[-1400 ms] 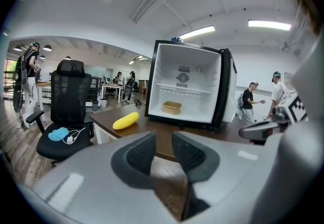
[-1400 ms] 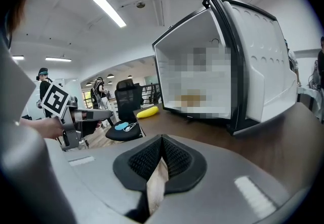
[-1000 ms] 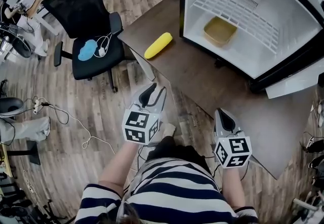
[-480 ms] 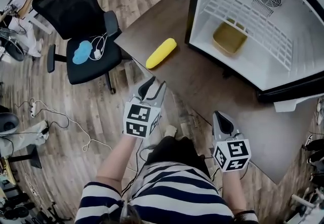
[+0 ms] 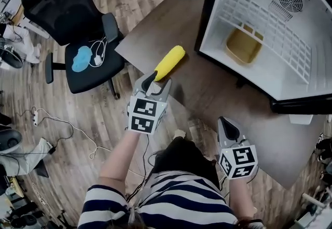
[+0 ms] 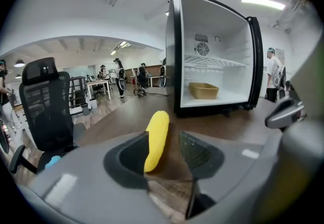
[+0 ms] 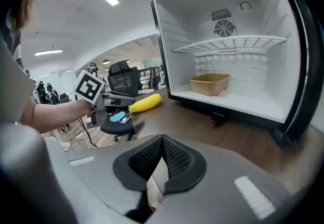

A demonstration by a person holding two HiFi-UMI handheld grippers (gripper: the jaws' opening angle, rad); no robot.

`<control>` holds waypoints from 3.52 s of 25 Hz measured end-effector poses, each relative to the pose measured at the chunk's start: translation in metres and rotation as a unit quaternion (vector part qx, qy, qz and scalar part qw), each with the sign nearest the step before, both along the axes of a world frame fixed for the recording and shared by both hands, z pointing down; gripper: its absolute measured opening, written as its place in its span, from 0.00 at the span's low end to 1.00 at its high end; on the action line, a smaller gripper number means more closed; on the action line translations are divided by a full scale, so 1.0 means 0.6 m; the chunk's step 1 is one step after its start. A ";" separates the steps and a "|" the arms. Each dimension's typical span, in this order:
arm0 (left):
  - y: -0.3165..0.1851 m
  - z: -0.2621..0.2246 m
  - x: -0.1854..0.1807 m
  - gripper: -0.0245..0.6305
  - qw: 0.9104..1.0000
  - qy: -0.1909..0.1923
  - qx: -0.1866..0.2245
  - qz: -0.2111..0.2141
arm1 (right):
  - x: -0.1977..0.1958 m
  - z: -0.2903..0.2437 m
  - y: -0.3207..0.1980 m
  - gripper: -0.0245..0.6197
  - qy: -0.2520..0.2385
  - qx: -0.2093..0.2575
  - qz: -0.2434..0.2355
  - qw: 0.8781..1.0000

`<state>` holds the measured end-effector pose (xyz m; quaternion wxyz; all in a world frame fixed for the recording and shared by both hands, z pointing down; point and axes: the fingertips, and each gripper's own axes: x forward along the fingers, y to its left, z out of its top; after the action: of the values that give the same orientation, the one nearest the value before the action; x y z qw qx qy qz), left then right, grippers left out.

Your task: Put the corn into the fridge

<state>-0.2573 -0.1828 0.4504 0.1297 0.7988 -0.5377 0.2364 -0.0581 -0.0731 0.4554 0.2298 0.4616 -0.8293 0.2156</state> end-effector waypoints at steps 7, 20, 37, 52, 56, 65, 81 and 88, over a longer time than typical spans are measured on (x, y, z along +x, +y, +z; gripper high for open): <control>-0.057 0.032 -0.003 0.04 0.999 -0.042 -0.016 0.031 | -0.016 0.016 -0.015 0.02 0.011 -0.015 0.001 1.000; -0.114 0.078 0.009 0.04 0.995 -0.065 -0.055 0.060 | -0.018 0.044 -0.023 0.02 0.019 -0.038 0.006 0.999; -0.119 0.095 0.013 0.04 0.990 -0.056 -0.084 0.099 | -0.042 0.036 -0.030 0.02 0.023 -0.032 0.014 0.999; -0.083 0.052 0.024 0.04 0.994 -0.036 -0.059 0.090 | -0.012 0.017 -0.012 0.02 0.025 -0.013 0.008 1.000; -0.062 0.022 0.040 0.04 0.993 -0.037 -0.059 0.100 | -0.002 0.003 -0.015 0.02 0.022 0.000 0.000 1.000; -0.020 -0.024 0.131 0.04 0.987 -0.039 -0.053 0.145 | 0.039 -0.012 -0.010 0.02 -0.001 0.013 0.012 1.000; 0.015 -0.100 0.342 0.04 0.965 -0.032 -0.029 0.259 | 0.169 -0.044 0.012 0.02 -0.016 0.036 0.082 0.996; 0.021 -0.151 0.408 0.04 0.954 -0.027 -0.014 0.298 | 0.208 -0.070 0.005 0.02 -0.022 0.055 0.103 0.993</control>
<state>-0.0127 -0.1701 0.3601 0.0501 0.9143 -0.2749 0.2933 0.0667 -0.0700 0.4132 0.1621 0.5517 -0.7926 0.2029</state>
